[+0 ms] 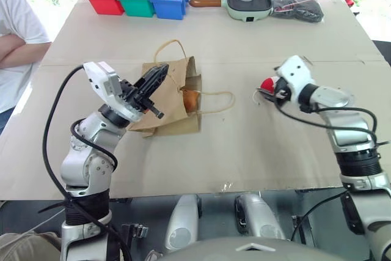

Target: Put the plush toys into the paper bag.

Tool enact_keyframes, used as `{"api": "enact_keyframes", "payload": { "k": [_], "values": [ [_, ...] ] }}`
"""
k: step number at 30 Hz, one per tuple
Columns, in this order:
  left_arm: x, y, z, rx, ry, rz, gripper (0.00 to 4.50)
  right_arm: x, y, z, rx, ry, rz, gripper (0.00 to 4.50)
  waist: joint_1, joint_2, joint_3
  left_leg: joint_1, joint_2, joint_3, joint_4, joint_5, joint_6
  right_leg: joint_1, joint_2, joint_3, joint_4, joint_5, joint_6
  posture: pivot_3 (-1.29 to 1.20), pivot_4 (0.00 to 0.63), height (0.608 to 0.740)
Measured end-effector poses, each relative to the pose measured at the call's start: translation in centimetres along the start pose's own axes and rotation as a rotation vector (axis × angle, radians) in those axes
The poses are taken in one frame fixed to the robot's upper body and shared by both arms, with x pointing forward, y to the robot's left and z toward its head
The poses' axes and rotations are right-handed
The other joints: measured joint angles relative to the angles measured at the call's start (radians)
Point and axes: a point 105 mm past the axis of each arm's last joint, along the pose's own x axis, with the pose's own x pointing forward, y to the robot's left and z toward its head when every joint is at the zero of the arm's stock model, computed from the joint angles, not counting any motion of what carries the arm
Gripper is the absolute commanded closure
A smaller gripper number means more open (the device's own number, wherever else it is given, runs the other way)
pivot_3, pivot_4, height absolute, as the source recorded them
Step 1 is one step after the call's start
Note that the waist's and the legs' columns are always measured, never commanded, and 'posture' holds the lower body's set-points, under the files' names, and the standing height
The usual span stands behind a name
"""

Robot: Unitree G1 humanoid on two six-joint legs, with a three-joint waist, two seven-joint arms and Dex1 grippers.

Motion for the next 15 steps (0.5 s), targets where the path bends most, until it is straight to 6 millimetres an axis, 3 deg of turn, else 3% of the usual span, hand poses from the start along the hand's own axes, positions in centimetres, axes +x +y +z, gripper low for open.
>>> {"api": "enact_keyframes", "payload": {
  "k": [2,4,5,7,8,10,13,15],
  "values": [
    [0.4,-0.4,-0.1,-0.009,-0.006,-0.018,4.5,0.4,-0.7,-1.7,0.058,0.087,-0.024,1.25,-0.003,0.0,0.0,0.0,0.0,0.0,0.0,0.0,0.0,0.0,0.001,0.0,0.0,0.0,0.0,0.0,0.15,0.74],
    [0.7,-0.5,0.0,-0.01,-0.009,-0.025,4.5,0.6,-1.0,-2.6,0.094,0.128,-0.024,2.12,-0.005,0.0,0.0,0.0,0.0,0.0,-0.001,0.0,0.0,0.0,0.001,0.0,0.0,0.0,0.0,0.0,0.15,0.74],
    [0.7,-0.5,0.0,-0.009,-0.011,-0.024,4.5,0.7,-1.2,-2.7,0.097,0.132,-0.024,2.42,-0.006,0.0,0.0,0.0,0.0,0.0,-0.001,0.0,0.0,0.0,0.001,0.001,0.0,0.0,0.0,0.0,0.15,0.74],
    [0.7,-0.5,0.0,-0.009,-0.011,-0.025,4.5,0.8,-1.5,-2.5,0.083,0.116,-0.025,3.58,-0.007,0.0,0.0,0.0,0.0,0.0,-0.001,0.0,0.0,0.0,0.001,0.001,-0.001,0.0,0.0,0.0,0.15,0.74],
    [0.7,-0.5,0.0,-0.009,-0.011,-0.025,4.5,0.8,-1.5,-2.5,0.078,0.111,-0.025,3.67,-0.007,0.0,0.0,0.0,0.0,0.0,-0.001,0.0,0.0,0.0,0.001,0.001,-0.001,0.0,0.0,0.0,0.15,0.74],
    [0.7,-0.6,0.1,-0.016,-0.014,-0.028,4.5,0.8,-1.4,-2.2,0.046,0.069,-0.015,4.48,-0.006,0.0,0.0,-0.001,0.0,0.0,0.0,0.0,0.0,0.0,0.001,0.001,-0.001,0.0,0.0,0.0,0.15,0.74],
    [0.8,-0.9,0.3,-0.037,-0.029,-0.047,4.5,0.6,0.2,-0.5,-0.033,-0.069,0.074,4.48,-0.006,0.0,0.0,-0.001,0.0,0.0,0.0,0.0,0.0,0.0,0.001,0.001,-0.001,0.0,0.0,0.0,0.15,0.74],
    [0.9,-1.3,0.5,-0.051,-0.036,-0.067,4.5,0.4,2.3,2.6,-0.123,-0.202,0.149,4.48,-0.01,0.0,0.0,0.0,0.001,0.0,0.0,0.0,0.0,0.0,0.001,0.001,0.0,0.0,0.0,0.0,0.15,0.74]
  ]
}}
